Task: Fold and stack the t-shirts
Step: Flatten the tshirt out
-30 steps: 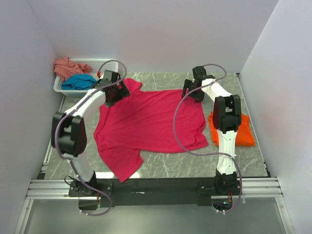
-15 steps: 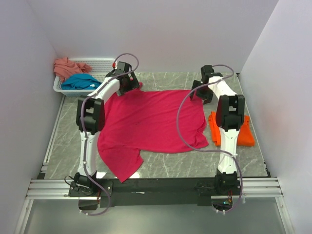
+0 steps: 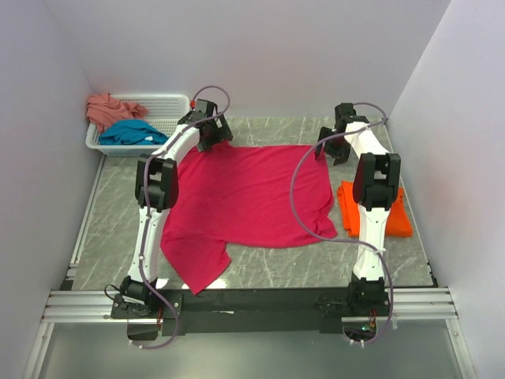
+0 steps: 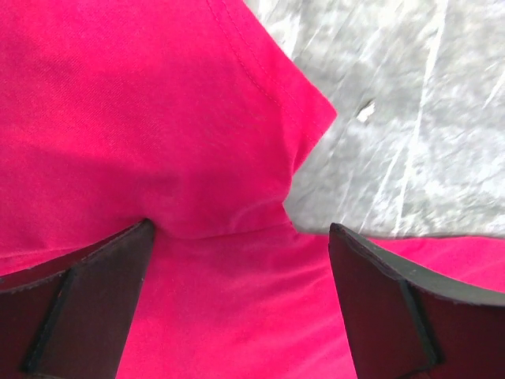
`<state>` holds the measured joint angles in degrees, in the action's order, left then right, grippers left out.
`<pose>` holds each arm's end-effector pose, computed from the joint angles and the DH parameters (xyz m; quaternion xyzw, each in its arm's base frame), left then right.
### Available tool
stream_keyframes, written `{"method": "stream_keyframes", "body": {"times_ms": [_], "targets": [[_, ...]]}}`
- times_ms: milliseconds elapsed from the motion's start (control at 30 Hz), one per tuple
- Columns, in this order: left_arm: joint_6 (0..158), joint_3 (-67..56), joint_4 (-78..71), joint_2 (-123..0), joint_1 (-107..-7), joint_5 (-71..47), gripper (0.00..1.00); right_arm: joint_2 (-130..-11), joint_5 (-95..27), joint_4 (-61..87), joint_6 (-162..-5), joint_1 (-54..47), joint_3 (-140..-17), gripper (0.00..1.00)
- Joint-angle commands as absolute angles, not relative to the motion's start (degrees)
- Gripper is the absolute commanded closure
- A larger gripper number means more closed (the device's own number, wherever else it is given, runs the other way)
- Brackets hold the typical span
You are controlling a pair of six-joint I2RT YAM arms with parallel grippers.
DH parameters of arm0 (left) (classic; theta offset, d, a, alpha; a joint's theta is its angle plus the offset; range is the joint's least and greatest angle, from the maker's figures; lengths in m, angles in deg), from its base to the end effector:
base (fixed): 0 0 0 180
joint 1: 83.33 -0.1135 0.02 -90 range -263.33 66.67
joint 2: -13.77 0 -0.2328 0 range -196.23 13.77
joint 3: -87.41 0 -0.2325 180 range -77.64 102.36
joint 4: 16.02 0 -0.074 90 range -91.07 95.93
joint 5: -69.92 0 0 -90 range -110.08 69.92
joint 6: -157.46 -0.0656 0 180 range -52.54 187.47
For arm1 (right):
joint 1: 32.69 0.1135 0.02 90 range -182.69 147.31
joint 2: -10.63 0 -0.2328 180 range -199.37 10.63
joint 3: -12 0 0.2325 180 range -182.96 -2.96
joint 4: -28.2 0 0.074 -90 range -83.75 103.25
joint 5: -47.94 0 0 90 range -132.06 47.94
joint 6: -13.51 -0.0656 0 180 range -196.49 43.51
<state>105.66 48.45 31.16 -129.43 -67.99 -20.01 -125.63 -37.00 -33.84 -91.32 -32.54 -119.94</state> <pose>0.5108 -0.1402 0.1383 -0.1856 0.9192 -0.1570 0.3099 0.4759 0.0070 0.1293 0.1160 0.9710 0.0695 0.1973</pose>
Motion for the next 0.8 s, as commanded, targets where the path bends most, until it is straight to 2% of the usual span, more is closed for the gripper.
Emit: {"method": "stream_keyframes", "body": {"times_ms": [0, 133, 233, 267, 367, 433, 467, 567, 767], "targets": [[105.9, 51.3, 31.8, -133.3, -68.1, -18.1, 0.01, -125.5, -35.8, -32.4, -88.9, -31.8, -121.9, 0.23], [106.0, 49.6, 30.0, -132.4, -68.1, -18.7, 0.01, -129.5, -37.2, -36.3, -86.9, -31.1, -127.8, 0.36], [106.0, 49.5, 30.0, -132.1, -68.2, -18.8, 0.01, -132.1, -39.9, -39.7, -86.1, -30.2, -130.6, 0.56], [105.9, 49.5, 30.1, -132.0, -68.2, -18.9, 0.01, -132.4, -40.1, -39.7, -86.0, -30.1, -130.7, 0.67], [105.6, 49.6, 30.0, -132.0, -68.2, -18.9, 0.01, -132.0, -41.9, -39.4, -85.7, -30.2, -130.5, 0.81], [105.6, 50.2, 30.0, -132.2, -68.2, -18.8, 0.01, -132.3, -42.5, -39.9, -85.1, -30.4, -131.8, 0.85], [105.6, 50.2, 29.9, -132.1, -68.2, -18.0, 0.01, -132.3, -43.8, -40.0, -84.8, -30.5, -132.3, 0.91], [105.8, 49.8, 27.9, -132.0, -68.2, -16.4, 0.01, -132.5, -45.9, -38.7, -82.8, -31.1, -133.0, 1.0], [106.7, 50.8, 23.6, -133.3, -68.2, -13.6, 0.01, -134.6, -47.1, -35.7, -79.7, -32.6, -136.3, 1.0]]}}
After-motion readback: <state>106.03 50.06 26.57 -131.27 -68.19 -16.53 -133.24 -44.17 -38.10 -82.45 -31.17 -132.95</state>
